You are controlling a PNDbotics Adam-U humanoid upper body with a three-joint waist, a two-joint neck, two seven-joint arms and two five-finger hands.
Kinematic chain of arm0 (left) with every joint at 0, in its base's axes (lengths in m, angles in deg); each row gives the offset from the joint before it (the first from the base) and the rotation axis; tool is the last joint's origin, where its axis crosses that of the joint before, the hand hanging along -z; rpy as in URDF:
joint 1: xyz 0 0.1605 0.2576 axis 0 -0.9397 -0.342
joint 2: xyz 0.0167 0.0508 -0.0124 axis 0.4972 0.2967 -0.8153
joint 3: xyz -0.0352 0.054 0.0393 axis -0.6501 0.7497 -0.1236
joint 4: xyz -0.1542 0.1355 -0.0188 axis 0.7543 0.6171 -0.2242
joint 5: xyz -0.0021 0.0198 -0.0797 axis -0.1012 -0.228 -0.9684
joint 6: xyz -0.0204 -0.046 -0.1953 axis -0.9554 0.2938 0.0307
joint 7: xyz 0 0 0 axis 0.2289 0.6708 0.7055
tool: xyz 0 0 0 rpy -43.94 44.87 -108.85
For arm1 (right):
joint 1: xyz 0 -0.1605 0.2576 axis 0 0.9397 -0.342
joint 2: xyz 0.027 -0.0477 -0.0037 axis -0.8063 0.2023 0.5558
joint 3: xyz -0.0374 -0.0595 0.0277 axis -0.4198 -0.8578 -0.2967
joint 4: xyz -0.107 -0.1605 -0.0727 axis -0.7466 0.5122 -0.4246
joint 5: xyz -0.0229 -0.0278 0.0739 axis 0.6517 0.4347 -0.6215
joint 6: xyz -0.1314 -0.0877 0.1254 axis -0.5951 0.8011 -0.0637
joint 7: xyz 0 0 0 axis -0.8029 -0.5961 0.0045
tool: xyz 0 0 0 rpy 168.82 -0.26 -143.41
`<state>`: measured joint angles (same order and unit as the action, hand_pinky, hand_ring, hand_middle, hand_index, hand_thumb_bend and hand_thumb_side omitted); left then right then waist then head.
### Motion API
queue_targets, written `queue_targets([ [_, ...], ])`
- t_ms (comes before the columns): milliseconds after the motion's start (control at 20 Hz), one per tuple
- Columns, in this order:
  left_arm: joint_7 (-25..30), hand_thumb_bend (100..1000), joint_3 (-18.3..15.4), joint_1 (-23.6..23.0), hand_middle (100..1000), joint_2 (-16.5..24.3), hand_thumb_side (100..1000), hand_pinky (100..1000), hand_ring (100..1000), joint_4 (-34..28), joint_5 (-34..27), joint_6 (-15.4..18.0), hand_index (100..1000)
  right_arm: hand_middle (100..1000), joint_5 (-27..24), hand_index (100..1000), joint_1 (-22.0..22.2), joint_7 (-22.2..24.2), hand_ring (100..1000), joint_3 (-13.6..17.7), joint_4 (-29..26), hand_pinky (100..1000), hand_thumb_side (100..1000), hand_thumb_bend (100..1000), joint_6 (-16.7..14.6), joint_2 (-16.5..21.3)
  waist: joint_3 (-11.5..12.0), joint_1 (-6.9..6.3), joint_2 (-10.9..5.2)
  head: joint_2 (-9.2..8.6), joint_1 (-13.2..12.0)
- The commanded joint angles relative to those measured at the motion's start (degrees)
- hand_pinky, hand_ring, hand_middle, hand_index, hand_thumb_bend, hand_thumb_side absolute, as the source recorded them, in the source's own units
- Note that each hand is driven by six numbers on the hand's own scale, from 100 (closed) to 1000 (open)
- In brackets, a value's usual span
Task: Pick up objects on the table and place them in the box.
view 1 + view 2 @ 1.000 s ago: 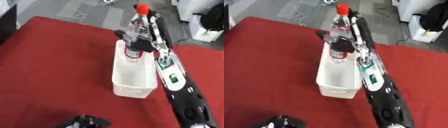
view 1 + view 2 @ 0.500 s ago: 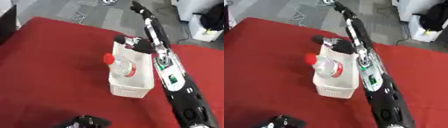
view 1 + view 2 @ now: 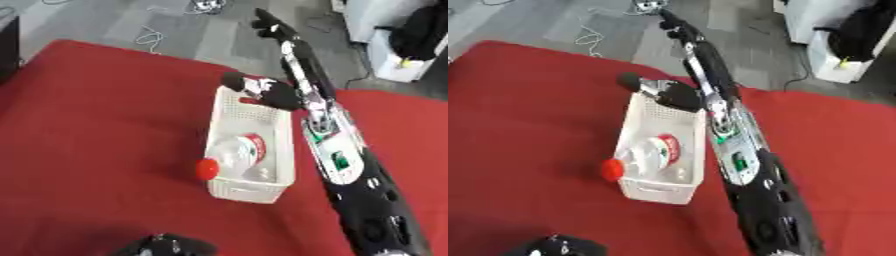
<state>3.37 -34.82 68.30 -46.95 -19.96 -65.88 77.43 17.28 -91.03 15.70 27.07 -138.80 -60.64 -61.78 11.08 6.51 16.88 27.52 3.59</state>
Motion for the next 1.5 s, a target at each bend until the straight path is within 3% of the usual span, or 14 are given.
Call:
queue_targets([
  [50,2.76,215,-0.46,-0.14,609,-0.38,843,707,696,-1.07,0.26,3.24,928,810,-0.79,975,0.65,-0.85,837,-1.35,-4.3,961,935,891,1.04,0.45,-0.65,-0.95,-0.87,-0.76,0.56],
  [250,2.66,214,-0.59,-0.64,609,-0.35,841,707,697,-1.26,0.18,3.71,928,799,-3.23,962,2.93,-1.03,824,-2.6,-7.37,938,953,877,1.6,1.21,-2.26,-1.9,-1.07,-0.81,0.07],
  [300,2.6,214,-0.63,-0.79,609,-0.31,841,706,697,-1.33,0.18,3.84,928,798,-3.88,959,3.21,-0.98,820,-2.67,-7.81,932,1000,678,1.81,1.54,-2.55,-2.07,-1.14,-0.82,0.02],
  [350,2.51,212,-0.7,-1.0,610,-0.27,840,707,697,-1.37,0.16,3.97,928,790,-4.7,955,3.41,-1.06,813,-2.57,-8.12,920,959,859,2.16,1.98,-3.18,-2.37,-1.34,-0.77,-0.16],
  [600,1.92,195,-0.93,-1.97,610,-0.15,855,708,697,-1.4,-0.14,4.26,929,769,-9.11,943,4.01,-1.65,779,-2.39,-8.49,877,914,803,3.94,3.47,-6.33,-3.56,-2.39,-0.28,-0.98],
  [700,1.19,149,-1.15,-2.52,612,0.04,900,707,697,-1.29,-0.43,4.25,929,733,-10.95,922,4.74,-1.88,739,-2.58,-8.3,832,847,746,4.6,3.74,-8.49,-4.12,-3.2,0.16,-1.39],
  [1000,-4.09,167,-2.39,-2.6,632,1.52,919,703,707,-0.43,-2.65,3.14,930,685,-18.65,880,8.19,-6.0,704,-2.86,-9.81,794,927,665,6.17,4.98,-15.39,-4.47,-5.66,0.46,-3.94],
  [1250,-10.82,239,-3.48,-0.34,689,3.83,945,715,757,0.77,-8.56,2.92,945,648,-24.38,836,14.21,-11.51,690,-2.35,-14.11,776,977,611,6.12,4.06,-20.9,-4.33,-6.88,-1.44,-6.3],
  [1350,-12.77,270,-3.65,0.5,718,4.17,952,737,785,1.28,-11.05,3.26,960,634,-25.28,824,17.27,-12.96,686,-1.99,-16.34,768,989,572,5.58,2.69,-22.56,-4.61,-7.2,-2.2,-6.86],
  [1500,-13.96,304,-3.32,1.6,740,4.12,958,764,802,1.77,-14.47,4.45,974,625,-24.08,821,21.78,-14.01,687,-1.44,-18.9,763,954,588,4.96,-0.98,-24.2,-5.32,-7.61,-3.18,-7.05],
])
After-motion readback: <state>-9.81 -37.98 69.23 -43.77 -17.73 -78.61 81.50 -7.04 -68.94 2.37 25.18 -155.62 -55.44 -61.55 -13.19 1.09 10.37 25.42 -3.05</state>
